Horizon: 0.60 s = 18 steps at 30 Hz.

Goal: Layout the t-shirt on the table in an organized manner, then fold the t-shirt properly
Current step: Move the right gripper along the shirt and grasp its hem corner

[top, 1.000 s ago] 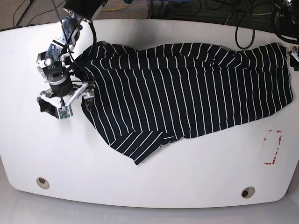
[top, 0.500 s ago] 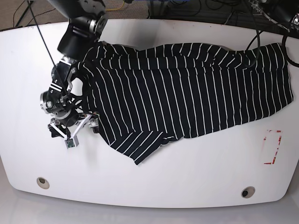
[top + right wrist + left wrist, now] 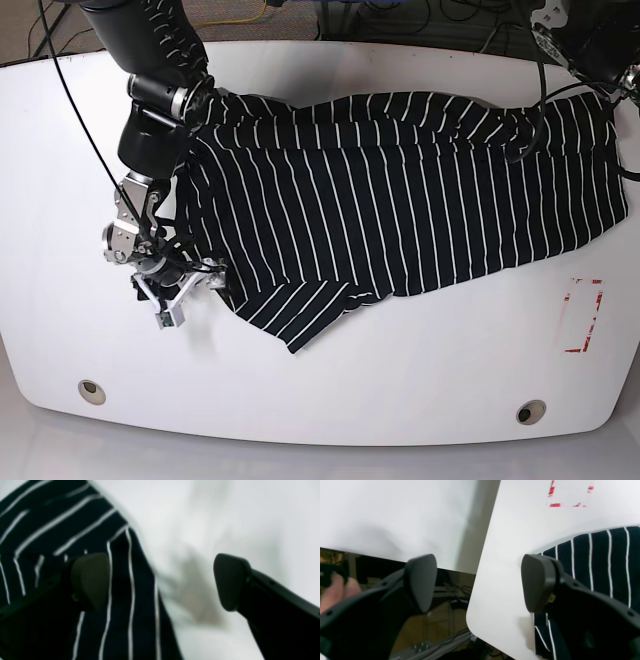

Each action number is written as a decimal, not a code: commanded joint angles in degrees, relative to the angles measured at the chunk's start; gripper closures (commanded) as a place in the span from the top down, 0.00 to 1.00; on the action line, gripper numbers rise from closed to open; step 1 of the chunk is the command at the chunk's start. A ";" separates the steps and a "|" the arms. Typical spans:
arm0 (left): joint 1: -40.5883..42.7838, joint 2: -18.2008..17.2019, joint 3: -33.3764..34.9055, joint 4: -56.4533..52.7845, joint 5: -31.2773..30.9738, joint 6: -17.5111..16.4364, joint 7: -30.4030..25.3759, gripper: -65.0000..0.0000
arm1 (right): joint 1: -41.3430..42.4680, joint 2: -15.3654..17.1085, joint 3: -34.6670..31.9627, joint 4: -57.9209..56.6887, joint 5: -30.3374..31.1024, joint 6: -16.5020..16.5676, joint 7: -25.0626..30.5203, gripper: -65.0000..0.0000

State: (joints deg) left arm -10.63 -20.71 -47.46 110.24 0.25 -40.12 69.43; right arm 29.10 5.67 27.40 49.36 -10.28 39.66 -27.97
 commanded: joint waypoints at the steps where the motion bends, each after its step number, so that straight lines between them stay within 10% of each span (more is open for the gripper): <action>1: -1.01 -1.31 -0.14 0.67 0.06 0.12 -0.73 0.76 | 1.89 0.17 -0.01 -0.97 1.18 0.34 2.52 0.98; 18: 2.06 -1.31 -0.23 -2.94 0.14 0.12 -0.81 0.76 | 0.57 -5.72 -0.19 -1.50 0.92 0.34 2.52 0.98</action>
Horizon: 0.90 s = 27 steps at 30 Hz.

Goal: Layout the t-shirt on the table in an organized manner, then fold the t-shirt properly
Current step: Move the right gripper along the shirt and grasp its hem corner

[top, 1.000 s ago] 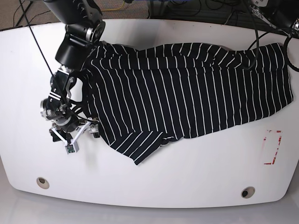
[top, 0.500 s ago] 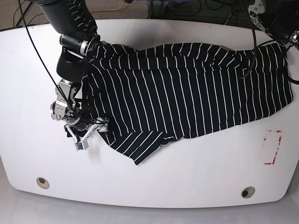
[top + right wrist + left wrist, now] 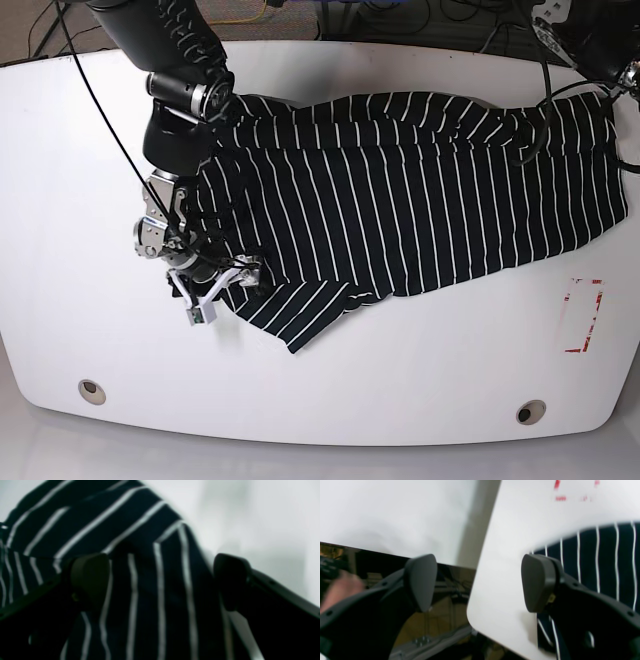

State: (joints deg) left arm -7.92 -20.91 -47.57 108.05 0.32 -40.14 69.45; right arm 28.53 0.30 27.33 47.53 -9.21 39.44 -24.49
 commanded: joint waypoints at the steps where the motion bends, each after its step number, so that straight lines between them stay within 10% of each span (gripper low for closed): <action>1: -0.56 -1.12 -0.21 -1.90 0.08 0.14 -0.84 0.76 | 1.14 -0.51 -0.12 0.34 -0.15 0.56 -0.96 0.98; 9: -0.56 -1.47 -5.04 -13.06 0.08 0.14 -5.85 0.76 | 1.58 -0.78 -0.12 0.25 -0.15 0.56 -0.87 0.86; 19: -0.12 -3.14 -5.57 -26.34 0.08 0.14 -16.75 0.76 | 2.02 -0.78 -0.12 0.34 -0.15 0.56 -0.87 0.02; 27: -4.52 -3.58 -5.48 -38.82 0.08 0.14 -21.14 0.76 | 2.02 -0.78 -0.12 0.43 -0.15 0.56 -0.87 0.00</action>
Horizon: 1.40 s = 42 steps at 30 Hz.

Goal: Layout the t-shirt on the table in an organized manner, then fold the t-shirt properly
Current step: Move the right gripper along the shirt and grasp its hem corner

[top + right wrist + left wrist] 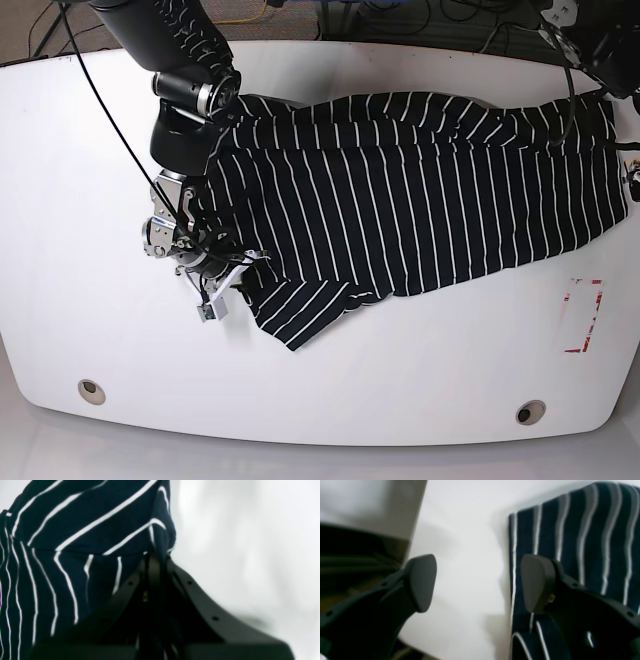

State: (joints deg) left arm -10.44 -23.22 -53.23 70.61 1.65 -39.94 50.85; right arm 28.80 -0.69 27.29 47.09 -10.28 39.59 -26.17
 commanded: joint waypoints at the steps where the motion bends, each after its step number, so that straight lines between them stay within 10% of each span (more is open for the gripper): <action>1: -2.35 -1.26 0.18 -2.52 -1.25 -0.06 -3.16 0.76 | 1.67 0.20 -0.08 0.87 0.92 0.41 0.81 0.00; 29: -7.63 -3.63 8.00 -23.44 -1.61 1.04 -14.06 0.75 | -0.44 -0.41 -0.08 6.23 1.01 0.41 -0.33 0.00; 35: -7.72 -3.55 8.35 -23.97 -1.61 0.95 -13.97 0.51 | -0.88 -1.03 -0.08 11.41 1.10 0.41 -3.94 0.00; 42: -7.72 -3.46 8.35 -24.32 -1.61 0.87 -12.56 0.47 | -1.94 -1.03 -0.08 15.55 1.18 0.41 -5.87 0.00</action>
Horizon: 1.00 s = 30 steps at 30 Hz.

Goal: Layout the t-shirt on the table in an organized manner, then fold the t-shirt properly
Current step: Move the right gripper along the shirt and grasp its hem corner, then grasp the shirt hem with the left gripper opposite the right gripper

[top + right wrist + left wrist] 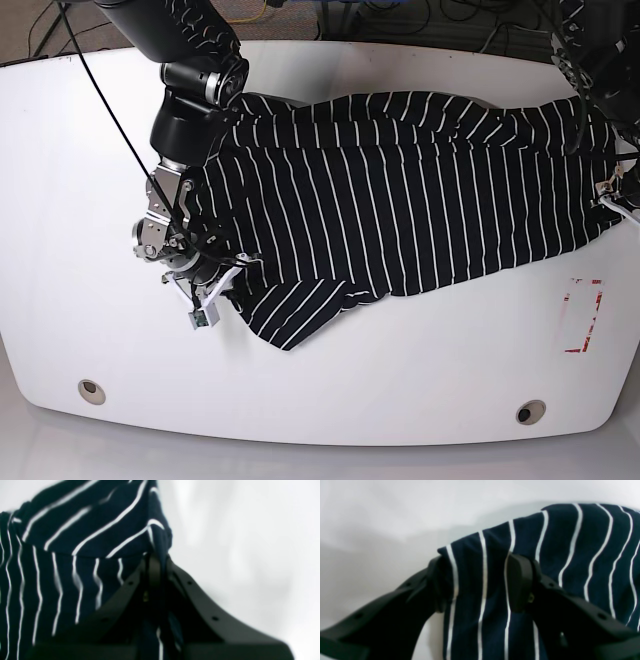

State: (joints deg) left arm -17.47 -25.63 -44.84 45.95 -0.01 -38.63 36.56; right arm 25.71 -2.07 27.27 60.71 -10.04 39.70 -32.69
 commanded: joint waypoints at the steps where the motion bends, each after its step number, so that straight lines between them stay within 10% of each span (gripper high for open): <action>1: -0.68 -1.05 0.05 0.33 0.05 -0.44 2.17 0.44 | 0.97 0.35 -0.06 2.81 1.03 0.30 0.56 0.00; 9: -0.68 -0.97 0.05 0.77 0.14 -0.44 2.70 0.00 | -1.32 -1.41 -0.15 8.79 1.03 0.30 -1.64 0.00; 30: -0.50 1.41 -0.39 13.61 -0.21 -1.37 11.14 0.00 | -10.20 -1.58 -8.59 23.03 1.03 0.30 -1.82 0.00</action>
State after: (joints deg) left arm -16.95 -23.53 -45.12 55.46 0.49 -39.90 47.18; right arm 15.03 -3.84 18.74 81.14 -10.11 40.05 -35.86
